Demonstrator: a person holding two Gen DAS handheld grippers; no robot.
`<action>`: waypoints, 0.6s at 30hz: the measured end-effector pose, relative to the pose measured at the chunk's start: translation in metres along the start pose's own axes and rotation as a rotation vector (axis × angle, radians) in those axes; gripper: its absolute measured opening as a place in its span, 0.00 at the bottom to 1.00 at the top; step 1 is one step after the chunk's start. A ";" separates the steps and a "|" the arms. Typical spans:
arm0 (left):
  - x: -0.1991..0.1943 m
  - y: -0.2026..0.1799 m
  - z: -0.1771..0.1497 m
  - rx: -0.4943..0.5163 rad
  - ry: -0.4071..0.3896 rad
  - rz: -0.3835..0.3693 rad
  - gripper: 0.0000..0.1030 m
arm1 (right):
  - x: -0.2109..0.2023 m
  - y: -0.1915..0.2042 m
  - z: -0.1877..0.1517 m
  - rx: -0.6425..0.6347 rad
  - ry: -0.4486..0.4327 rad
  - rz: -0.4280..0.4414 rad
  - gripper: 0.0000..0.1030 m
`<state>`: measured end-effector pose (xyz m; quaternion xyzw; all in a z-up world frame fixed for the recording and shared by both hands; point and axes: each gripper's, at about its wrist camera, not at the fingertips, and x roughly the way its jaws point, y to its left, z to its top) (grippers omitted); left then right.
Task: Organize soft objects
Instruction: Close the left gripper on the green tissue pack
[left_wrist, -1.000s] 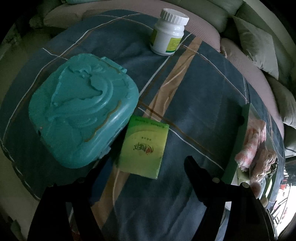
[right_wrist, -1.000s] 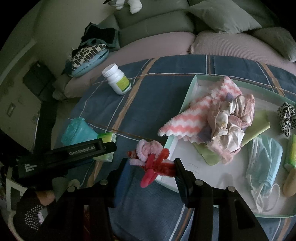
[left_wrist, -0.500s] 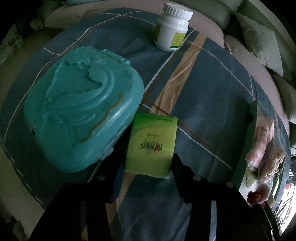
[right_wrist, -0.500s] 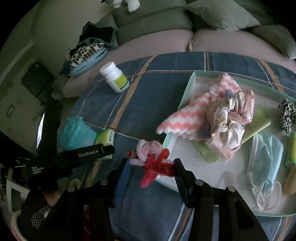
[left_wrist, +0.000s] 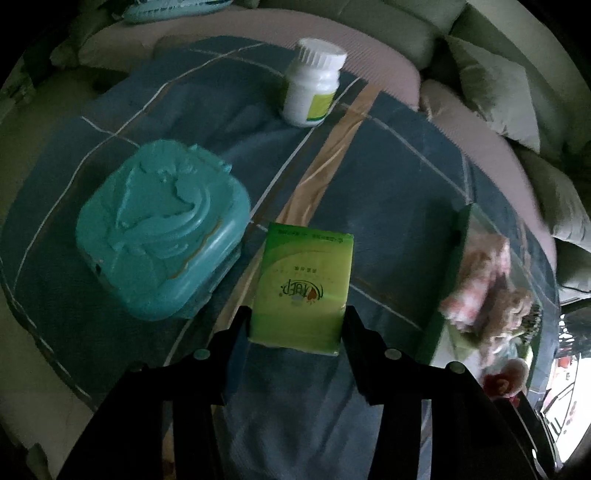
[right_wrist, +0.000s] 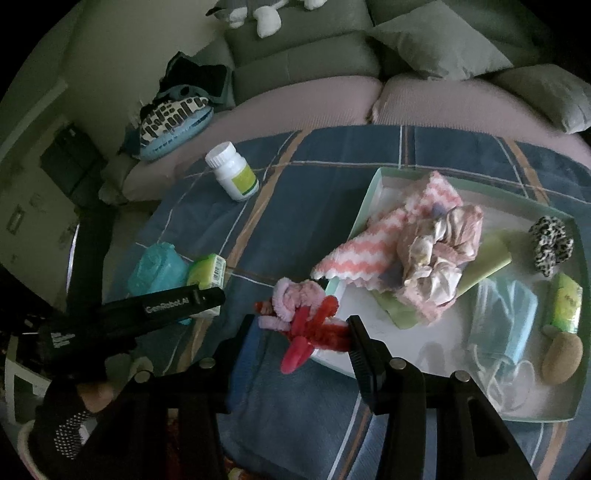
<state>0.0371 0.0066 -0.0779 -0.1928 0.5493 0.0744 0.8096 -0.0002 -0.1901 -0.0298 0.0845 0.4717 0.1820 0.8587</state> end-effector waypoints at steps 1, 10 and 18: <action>-0.004 -0.001 0.000 0.003 -0.005 -0.004 0.49 | -0.003 0.000 0.000 0.000 -0.006 -0.002 0.49; -0.044 -0.035 -0.007 0.083 -0.060 -0.078 0.49 | -0.032 -0.017 0.001 0.046 -0.055 -0.028 0.49; -0.068 -0.073 -0.013 0.171 -0.098 -0.137 0.49 | -0.064 -0.048 0.002 0.125 -0.118 -0.076 0.49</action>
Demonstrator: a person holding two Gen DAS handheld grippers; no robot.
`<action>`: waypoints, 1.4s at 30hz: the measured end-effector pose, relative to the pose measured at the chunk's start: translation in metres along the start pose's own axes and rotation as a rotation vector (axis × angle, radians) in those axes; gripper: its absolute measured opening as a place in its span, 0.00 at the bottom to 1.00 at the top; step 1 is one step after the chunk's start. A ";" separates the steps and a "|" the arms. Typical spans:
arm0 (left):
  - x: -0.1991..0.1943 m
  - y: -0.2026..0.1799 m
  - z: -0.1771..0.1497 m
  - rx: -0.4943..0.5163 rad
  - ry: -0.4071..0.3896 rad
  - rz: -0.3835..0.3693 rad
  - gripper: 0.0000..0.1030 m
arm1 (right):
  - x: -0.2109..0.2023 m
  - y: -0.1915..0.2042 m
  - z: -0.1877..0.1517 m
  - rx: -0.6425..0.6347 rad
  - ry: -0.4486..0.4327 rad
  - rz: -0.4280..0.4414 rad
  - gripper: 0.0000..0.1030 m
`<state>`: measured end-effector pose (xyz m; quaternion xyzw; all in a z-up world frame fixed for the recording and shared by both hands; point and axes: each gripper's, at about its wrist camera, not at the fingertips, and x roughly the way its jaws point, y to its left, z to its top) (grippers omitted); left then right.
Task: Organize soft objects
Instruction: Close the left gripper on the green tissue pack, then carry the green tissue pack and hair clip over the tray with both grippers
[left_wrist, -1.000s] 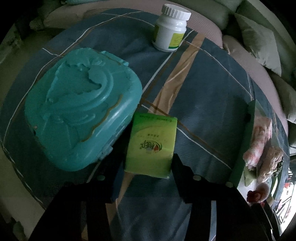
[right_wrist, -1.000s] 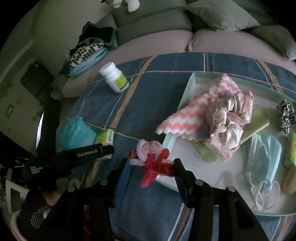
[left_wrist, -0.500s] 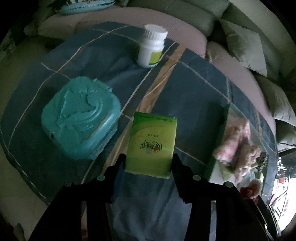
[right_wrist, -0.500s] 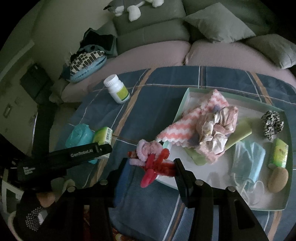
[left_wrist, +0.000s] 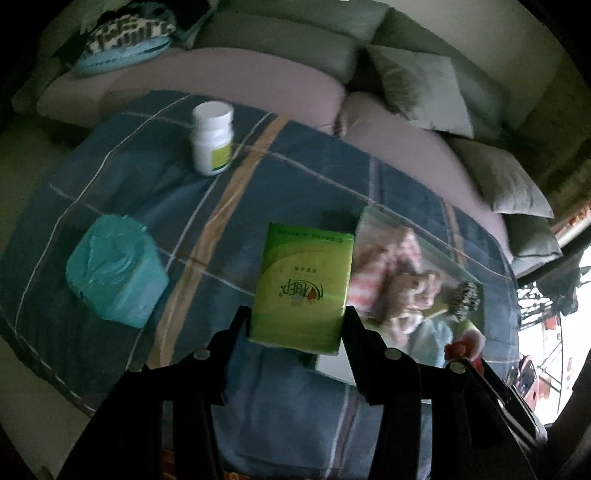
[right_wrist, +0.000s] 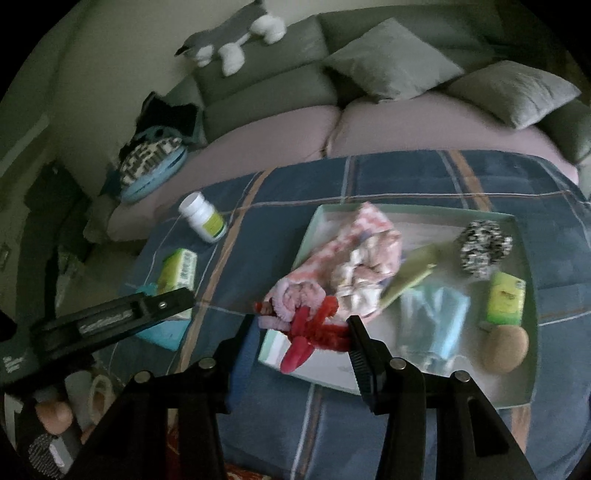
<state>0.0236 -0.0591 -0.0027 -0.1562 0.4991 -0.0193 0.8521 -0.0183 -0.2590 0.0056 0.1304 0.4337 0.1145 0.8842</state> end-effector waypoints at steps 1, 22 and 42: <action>-0.002 -0.004 0.000 0.009 -0.003 -0.007 0.49 | -0.005 -0.006 0.001 0.012 -0.010 -0.009 0.49; -0.001 -0.086 -0.023 0.232 0.009 -0.077 0.49 | -0.040 -0.104 -0.004 0.234 -0.088 -0.103 0.50; 0.063 -0.092 -0.042 0.268 0.146 -0.048 0.49 | -0.003 -0.130 -0.020 0.293 0.007 -0.141 0.50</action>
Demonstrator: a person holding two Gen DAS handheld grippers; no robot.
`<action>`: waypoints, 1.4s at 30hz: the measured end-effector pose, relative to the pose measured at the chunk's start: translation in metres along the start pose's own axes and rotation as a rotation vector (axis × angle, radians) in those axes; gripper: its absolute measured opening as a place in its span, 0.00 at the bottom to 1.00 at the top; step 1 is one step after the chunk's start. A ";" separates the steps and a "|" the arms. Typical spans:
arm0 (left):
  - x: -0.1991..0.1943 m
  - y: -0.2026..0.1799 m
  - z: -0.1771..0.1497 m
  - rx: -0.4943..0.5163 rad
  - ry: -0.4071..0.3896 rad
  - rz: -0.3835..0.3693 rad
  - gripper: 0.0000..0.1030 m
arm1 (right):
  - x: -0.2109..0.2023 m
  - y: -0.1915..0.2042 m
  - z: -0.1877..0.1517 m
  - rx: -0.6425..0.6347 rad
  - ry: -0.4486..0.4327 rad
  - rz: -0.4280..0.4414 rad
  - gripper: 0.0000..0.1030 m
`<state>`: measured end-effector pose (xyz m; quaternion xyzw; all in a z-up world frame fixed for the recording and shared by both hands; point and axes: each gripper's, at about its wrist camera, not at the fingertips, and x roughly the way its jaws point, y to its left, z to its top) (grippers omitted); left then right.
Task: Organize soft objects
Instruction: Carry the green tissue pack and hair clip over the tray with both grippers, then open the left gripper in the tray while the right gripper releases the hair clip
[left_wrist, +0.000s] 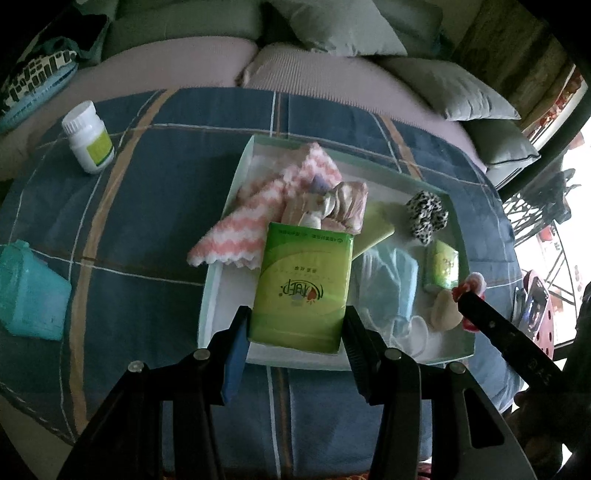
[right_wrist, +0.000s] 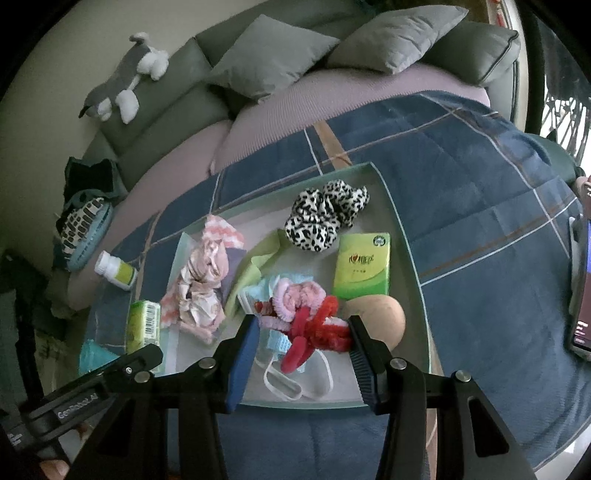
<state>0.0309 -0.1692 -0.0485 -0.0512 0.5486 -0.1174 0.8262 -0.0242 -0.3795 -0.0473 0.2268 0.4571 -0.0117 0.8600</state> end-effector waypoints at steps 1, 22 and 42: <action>0.002 0.000 0.000 -0.002 0.004 0.001 0.49 | 0.002 0.000 0.000 -0.002 0.005 -0.001 0.50; 0.038 0.013 0.009 -0.029 0.053 -0.012 0.49 | 0.044 0.016 -0.005 -0.053 0.083 -0.033 0.50; 0.016 0.021 0.008 -0.033 0.037 -0.028 0.60 | 0.043 0.027 -0.008 -0.071 0.101 -0.062 0.73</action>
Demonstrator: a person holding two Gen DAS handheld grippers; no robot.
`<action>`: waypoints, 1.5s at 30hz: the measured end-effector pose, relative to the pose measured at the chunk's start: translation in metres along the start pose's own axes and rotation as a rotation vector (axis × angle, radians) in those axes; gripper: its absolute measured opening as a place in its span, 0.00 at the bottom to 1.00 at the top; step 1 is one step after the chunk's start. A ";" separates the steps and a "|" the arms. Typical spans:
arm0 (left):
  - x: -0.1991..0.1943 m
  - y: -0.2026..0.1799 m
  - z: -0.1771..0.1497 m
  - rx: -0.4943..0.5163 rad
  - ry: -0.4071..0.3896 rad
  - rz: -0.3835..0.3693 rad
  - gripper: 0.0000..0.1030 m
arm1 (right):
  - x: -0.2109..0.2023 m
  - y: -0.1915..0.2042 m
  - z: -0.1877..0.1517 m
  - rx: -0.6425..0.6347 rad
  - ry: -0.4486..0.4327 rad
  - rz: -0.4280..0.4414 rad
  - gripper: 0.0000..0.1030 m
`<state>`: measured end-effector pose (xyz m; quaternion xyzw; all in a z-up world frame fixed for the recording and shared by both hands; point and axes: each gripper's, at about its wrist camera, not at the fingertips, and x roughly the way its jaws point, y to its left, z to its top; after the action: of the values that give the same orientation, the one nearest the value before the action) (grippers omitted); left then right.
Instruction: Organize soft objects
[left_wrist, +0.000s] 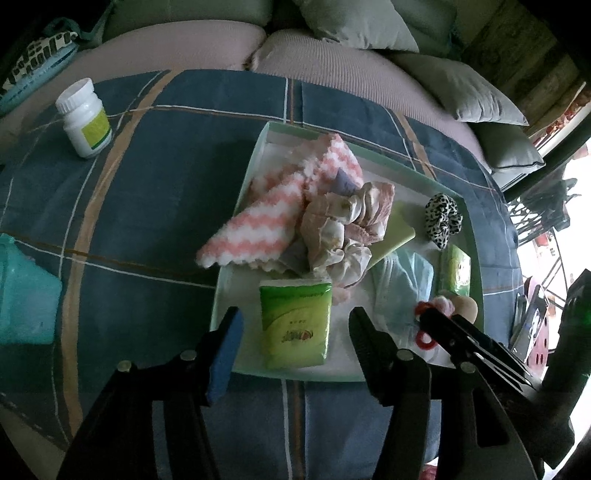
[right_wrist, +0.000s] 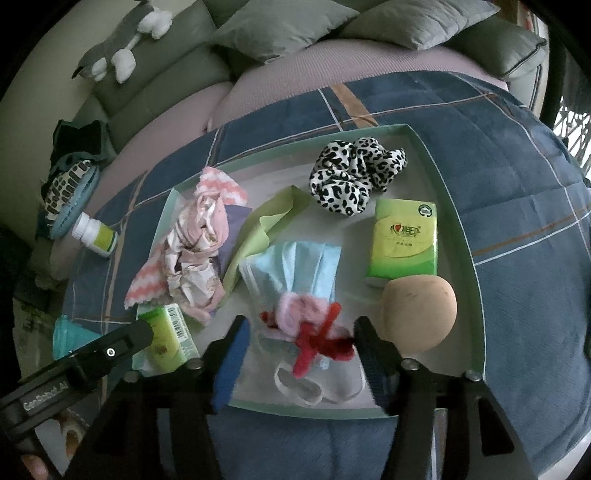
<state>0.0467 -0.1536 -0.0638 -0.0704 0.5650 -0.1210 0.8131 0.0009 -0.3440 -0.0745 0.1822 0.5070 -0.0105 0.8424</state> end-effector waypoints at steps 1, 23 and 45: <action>-0.002 0.001 0.000 0.000 -0.001 0.002 0.66 | -0.001 0.001 -0.001 -0.004 -0.005 -0.004 0.76; -0.054 0.052 -0.019 -0.020 -0.175 0.132 1.00 | -0.035 0.049 -0.026 -0.119 -0.059 -0.077 1.00; -0.075 0.072 -0.046 0.011 -0.226 0.251 1.00 | -0.033 0.075 -0.053 -0.156 -0.015 -0.128 1.00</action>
<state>-0.0132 -0.0631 -0.0304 -0.0080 0.4738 -0.0128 0.8805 -0.0445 -0.2624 -0.0462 0.0833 0.5107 -0.0263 0.8553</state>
